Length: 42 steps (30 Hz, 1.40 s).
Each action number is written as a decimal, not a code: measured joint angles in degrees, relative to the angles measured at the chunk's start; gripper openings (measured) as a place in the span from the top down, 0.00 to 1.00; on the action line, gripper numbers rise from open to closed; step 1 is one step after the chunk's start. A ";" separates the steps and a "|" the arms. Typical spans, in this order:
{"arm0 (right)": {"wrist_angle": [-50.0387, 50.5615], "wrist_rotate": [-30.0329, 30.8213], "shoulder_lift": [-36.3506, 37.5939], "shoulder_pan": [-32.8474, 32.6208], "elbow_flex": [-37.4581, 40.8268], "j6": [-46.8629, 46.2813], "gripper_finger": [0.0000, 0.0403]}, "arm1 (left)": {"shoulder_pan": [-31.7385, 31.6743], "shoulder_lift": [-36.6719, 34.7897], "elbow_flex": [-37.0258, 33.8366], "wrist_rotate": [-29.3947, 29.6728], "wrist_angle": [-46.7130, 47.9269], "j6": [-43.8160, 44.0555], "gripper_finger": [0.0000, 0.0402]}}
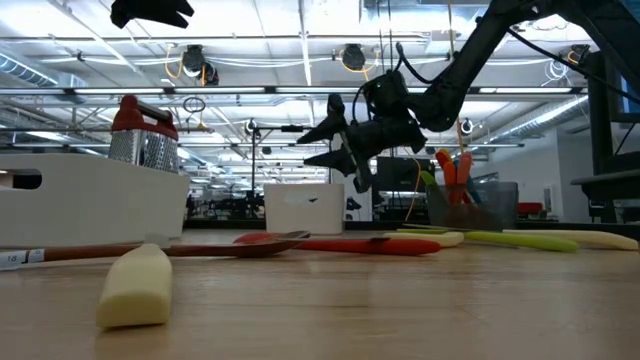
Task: Pick & Place Kitchen Items
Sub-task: Put the yellow table knife into the top white bin
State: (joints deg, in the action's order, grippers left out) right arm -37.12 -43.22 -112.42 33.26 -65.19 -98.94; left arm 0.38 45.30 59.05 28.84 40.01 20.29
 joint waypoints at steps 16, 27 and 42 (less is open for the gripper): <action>-20.23 -10.11 1.49 -3.01 0.11 12.62 0.60 | 2.39 2.56 0.04 -12.51 0.03 11.67 0.64; -23.36 -16.90 7.34 -8.32 1.33 22.29 0.65 | 10.94 13.14 0.04 -12.27 -5.42 25.09 0.64; -21.65 -10.70 36.61 -8.26 21.23 41.47 0.73 | 22.10 23.38 1.89 -7.30 -13.25 44.01 0.64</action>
State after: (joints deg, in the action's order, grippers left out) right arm -58.77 -53.92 -75.81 25.00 -43.96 -57.47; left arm 22.48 68.68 60.94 21.54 26.76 64.30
